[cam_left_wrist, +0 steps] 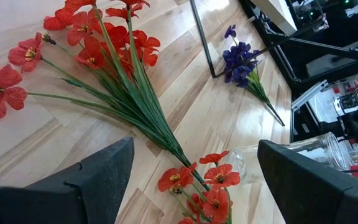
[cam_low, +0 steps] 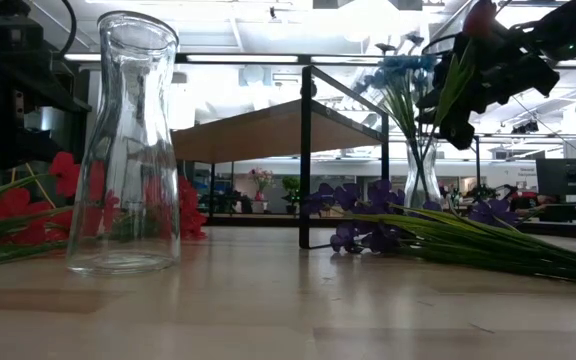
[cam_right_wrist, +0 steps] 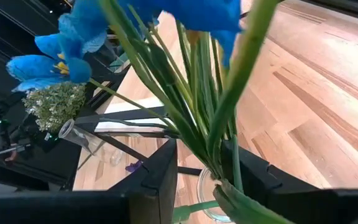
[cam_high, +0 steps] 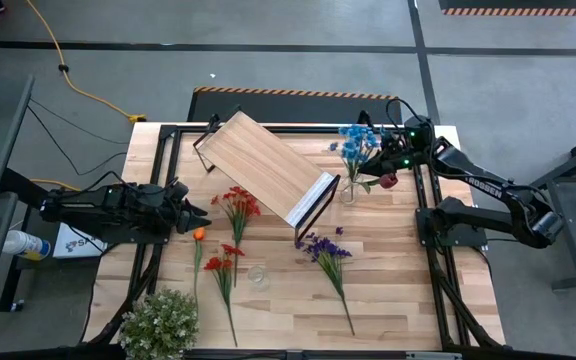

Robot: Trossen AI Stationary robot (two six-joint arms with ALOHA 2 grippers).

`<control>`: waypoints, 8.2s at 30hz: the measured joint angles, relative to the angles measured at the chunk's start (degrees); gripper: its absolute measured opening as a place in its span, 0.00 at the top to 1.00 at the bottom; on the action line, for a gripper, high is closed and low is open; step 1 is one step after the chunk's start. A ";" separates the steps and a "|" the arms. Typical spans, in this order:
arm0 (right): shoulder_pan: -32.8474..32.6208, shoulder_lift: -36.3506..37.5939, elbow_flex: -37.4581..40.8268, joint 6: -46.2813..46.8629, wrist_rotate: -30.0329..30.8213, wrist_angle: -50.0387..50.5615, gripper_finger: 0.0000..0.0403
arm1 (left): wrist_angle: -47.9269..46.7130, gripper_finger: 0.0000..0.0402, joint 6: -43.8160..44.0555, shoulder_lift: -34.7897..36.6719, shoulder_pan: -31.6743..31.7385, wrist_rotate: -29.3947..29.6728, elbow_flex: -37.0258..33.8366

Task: Pick and place flowers into a vace then onto a shelf
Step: Put the blue flowers into the top transparent vase, then put the violet flowers into the top transparent vase

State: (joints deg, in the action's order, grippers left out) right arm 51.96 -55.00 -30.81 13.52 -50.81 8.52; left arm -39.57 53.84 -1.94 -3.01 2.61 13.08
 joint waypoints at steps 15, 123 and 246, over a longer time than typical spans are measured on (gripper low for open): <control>0.00 0.00 0.00 -0.02 -3.69 0.30 0.72 | -0.01 0.06 0.00 0.00 0.00 -0.02 0.00; 13.07 19.07 0.02 8.76 -12.68 3.21 0.72 | -0.02 0.06 0.01 -0.01 0.00 -0.02 0.00; 39.37 31.43 -50.91 69.05 -25.68 -23.16 0.42 | -0.02 0.06 0.00 0.00 0.00 -0.04 0.00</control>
State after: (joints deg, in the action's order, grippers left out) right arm 91.34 -23.57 -81.72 82.56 -76.49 -14.64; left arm -39.59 53.85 -1.93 -3.01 2.57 13.08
